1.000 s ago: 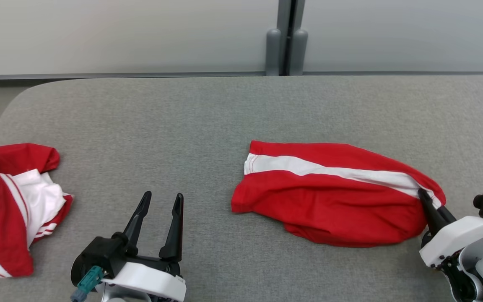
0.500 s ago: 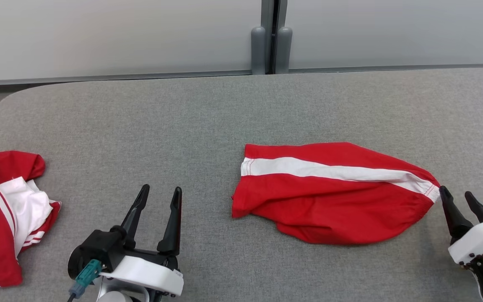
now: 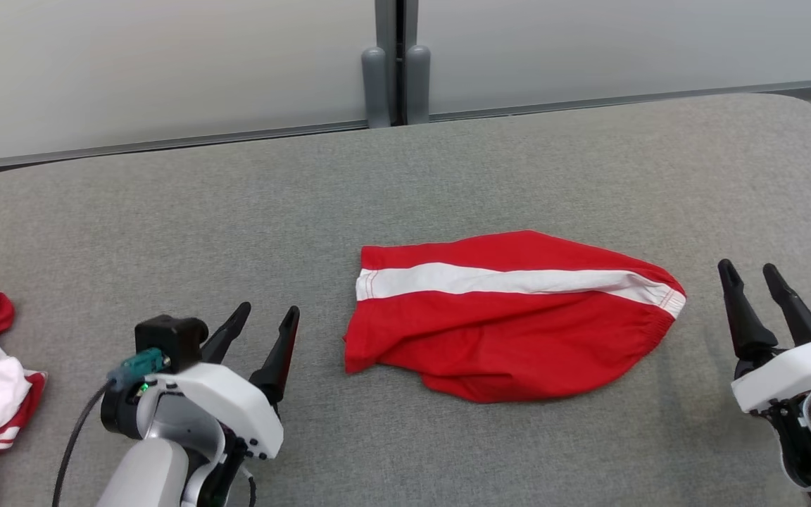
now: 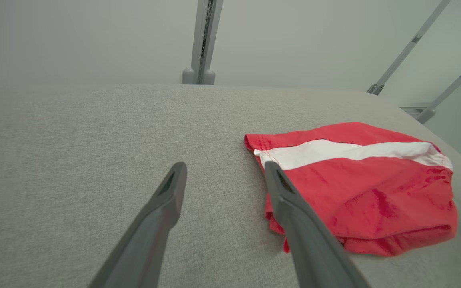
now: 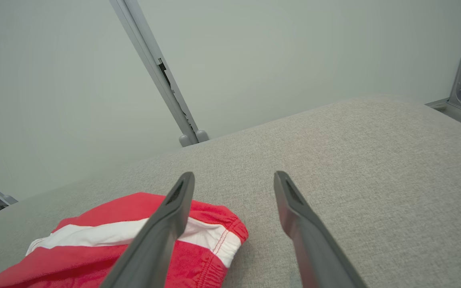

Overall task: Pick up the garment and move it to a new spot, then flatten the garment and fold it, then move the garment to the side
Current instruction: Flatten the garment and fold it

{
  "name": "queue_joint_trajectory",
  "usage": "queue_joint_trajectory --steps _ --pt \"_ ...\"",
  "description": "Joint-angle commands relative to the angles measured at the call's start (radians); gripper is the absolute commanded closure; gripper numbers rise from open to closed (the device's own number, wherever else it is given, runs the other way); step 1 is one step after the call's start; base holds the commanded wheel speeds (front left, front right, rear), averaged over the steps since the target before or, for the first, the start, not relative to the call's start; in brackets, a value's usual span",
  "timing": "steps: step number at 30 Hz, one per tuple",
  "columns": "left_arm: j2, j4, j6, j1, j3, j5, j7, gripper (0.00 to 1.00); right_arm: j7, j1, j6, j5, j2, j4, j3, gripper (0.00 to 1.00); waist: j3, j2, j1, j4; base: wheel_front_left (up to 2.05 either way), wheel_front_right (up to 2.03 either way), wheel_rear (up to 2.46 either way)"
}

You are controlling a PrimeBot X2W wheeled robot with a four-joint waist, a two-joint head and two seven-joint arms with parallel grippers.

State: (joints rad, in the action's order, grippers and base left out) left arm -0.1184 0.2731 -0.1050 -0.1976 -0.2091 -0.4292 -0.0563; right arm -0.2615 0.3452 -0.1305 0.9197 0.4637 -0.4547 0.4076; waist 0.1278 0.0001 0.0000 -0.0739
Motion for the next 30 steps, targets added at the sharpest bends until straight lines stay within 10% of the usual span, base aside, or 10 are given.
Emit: queue_joint_trajectory --steps 1,13,25,29,30 --pt "-0.013 0.011 -0.007 -0.031 -0.004 -0.017 -0.039 0.00 -0.005 -0.019 -0.001 -0.017 -0.012 0.012 -0.007 0.00 0.011 -0.0001 0.0000 -0.023 0.00 0.00 0.00" --pt "-0.001 0.175 -0.025 -0.255 -0.031 -0.313 -0.403 0.00 -0.005 -0.025 -0.001 -0.076 -0.074 0.035 -0.022 0.00 0.081 -0.0001 0.0000 -0.091 0.00 0.00 0.00" --pt "0.040 0.371 -0.027 -0.391 -0.041 -0.432 -0.400 0.00 -0.005 0.006 -0.001 -0.078 -0.093 0.021 -0.014 0.00 0.137 -0.0001 0.0000 -0.108 0.00 0.00 0.00" --pt "0.037 0.358 -0.027 -0.409 -0.082 -0.468 -0.376 1.00 -0.005 0.008 -0.001 -0.086 -0.098 0.012 -0.012 0.00 0.138 -0.0001 0.0000 -0.104 0.00 0.00 0.00" --pt "0.034 0.355 -0.027 -0.410 -0.093 -0.479 -0.373 1.00 -0.005 0.007 -0.001 -0.085 -0.099 0.007 -0.010 0.00 0.136 -0.0001 0.0000 -0.101 0.00 0.00 0.00"
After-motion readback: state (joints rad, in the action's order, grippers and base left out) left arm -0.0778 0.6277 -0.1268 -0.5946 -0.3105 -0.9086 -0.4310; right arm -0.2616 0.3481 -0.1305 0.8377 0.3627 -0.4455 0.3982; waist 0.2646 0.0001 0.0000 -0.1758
